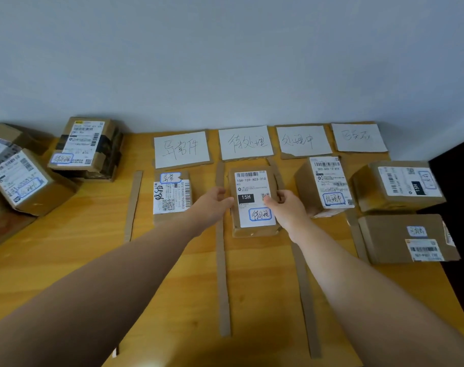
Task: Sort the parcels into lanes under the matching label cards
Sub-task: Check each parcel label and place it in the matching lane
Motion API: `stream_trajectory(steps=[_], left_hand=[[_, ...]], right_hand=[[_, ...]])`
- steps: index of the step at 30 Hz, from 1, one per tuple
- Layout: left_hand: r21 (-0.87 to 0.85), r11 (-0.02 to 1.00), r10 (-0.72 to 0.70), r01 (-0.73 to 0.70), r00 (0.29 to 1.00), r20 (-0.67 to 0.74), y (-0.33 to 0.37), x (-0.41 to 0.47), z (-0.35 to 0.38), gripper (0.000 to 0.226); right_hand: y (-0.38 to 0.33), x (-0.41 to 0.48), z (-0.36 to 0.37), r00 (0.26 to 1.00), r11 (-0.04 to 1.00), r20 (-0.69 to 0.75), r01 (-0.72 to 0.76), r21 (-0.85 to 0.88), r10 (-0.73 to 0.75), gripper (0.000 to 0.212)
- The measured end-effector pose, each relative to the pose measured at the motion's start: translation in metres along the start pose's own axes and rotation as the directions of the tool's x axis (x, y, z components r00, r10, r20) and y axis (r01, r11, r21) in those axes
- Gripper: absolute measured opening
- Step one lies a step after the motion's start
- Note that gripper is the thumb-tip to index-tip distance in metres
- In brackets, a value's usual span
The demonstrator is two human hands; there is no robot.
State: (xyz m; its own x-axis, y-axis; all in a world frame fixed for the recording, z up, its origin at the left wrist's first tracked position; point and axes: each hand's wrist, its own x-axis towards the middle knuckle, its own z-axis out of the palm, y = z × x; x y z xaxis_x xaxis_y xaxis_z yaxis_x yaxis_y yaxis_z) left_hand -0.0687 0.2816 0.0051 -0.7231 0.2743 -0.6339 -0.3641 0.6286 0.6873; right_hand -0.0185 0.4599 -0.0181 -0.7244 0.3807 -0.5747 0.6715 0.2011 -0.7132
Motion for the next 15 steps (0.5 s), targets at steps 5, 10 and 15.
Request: stream_trajectory(steps=[5, 10, 15], left_hand=[[0.094, 0.996, 0.000, 0.000, 1.000, -0.006, 0.011, 0.020, 0.011, 0.054], [0.094, 0.996, 0.006, -0.002, 0.999, -0.039, 0.016, 0.028, 0.013, 0.052], [0.092, 0.996, 0.014, -0.008, 0.998, -0.064, 0.016, 0.031, 0.014, 0.052]], right_hand=[[-0.012, 0.011, -0.003, 0.999, 0.986, -0.001, 0.042, -0.160, -0.042, 0.044], [-0.020, 0.021, -0.008, 0.998, 0.985, 0.032, 0.062, -0.161, -0.057, 0.046], [-0.024, 0.025, -0.011, 0.997, 0.987, 0.058, 0.051, -0.151, -0.042, 0.048]])
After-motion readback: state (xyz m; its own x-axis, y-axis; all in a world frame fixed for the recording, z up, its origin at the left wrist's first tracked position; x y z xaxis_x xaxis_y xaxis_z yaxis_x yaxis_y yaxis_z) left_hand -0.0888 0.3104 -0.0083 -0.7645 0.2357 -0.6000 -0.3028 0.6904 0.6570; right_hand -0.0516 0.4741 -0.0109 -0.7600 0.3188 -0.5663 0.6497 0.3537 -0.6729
